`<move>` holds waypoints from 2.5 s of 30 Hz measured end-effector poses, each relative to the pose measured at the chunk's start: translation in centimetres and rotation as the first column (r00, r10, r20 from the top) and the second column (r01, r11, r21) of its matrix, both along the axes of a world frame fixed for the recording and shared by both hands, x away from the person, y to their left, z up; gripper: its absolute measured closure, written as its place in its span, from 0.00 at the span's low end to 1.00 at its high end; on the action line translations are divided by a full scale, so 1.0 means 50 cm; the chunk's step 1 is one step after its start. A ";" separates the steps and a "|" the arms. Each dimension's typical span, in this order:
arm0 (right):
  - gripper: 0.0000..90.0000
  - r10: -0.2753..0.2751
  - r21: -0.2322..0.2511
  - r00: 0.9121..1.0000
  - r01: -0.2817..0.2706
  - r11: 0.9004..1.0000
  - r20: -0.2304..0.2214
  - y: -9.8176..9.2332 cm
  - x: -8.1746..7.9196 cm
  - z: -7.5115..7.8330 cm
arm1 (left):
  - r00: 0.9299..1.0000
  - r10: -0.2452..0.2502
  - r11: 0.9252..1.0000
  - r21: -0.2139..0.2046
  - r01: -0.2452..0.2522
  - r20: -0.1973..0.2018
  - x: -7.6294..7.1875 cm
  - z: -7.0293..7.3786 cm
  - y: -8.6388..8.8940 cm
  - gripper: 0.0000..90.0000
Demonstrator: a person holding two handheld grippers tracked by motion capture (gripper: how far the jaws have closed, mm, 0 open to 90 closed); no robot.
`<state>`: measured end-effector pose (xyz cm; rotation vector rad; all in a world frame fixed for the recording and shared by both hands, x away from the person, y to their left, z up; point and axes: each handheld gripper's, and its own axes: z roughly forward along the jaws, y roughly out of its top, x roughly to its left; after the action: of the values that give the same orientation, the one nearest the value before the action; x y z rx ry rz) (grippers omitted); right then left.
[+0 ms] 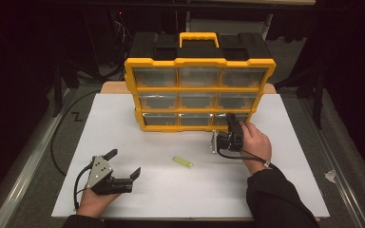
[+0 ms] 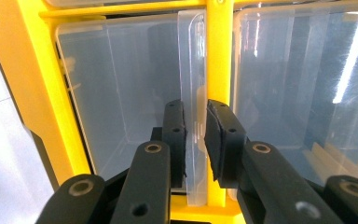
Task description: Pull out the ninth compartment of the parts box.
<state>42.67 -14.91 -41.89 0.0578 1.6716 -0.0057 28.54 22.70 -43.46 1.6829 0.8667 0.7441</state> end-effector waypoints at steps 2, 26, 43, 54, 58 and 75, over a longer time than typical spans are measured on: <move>0.89 -0.003 -0.001 1.000 0.003 1.000 -0.003 0.000 -0.001 0.000 | 1.000 0.001 1.000 -0.001 -0.001 0.000 0.000 0.000 0.000 0.00; 0.81 0.013 -0.024 1.000 -0.014 1.000 -0.012 -0.002 0.002 0.008 | 1.000 0.006 1.000 -0.006 -0.006 0.002 -0.001 0.001 0.001 0.00; 0.83 -0.015 -0.071 1.000 0.014 0.997 -0.018 -0.001 0.008 -0.002 | 1.000 0.008 1.000 -0.007 -0.008 0.000 0.000 0.001 0.002 0.00; 0.89 -0.033 -0.083 0.999 0.032 0.996 -0.003 0.006 0.009 -0.002 | 1.000 0.008 1.000 -0.007 -0.008 -0.001 -0.001 0.001 0.002 0.00; 0.89 -0.026 -0.080 1.000 0.024 0.997 -0.017 0.004 0.006 0.004 | 1.000 0.011 1.000 -0.009 -0.011 -0.002 0.000 0.001 0.003 0.00; 0.89 -0.004 -0.081 1.000 0.002 0.997 -0.023 -0.003 -0.026 0.006 | 1.000 0.009 1.000 -0.013 -0.009 -0.001 0.000 0.001 0.003 0.00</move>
<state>41.38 -15.08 -41.61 -0.0008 1.6930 -0.0766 28.55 22.86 -43.42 1.6692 0.8781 0.7428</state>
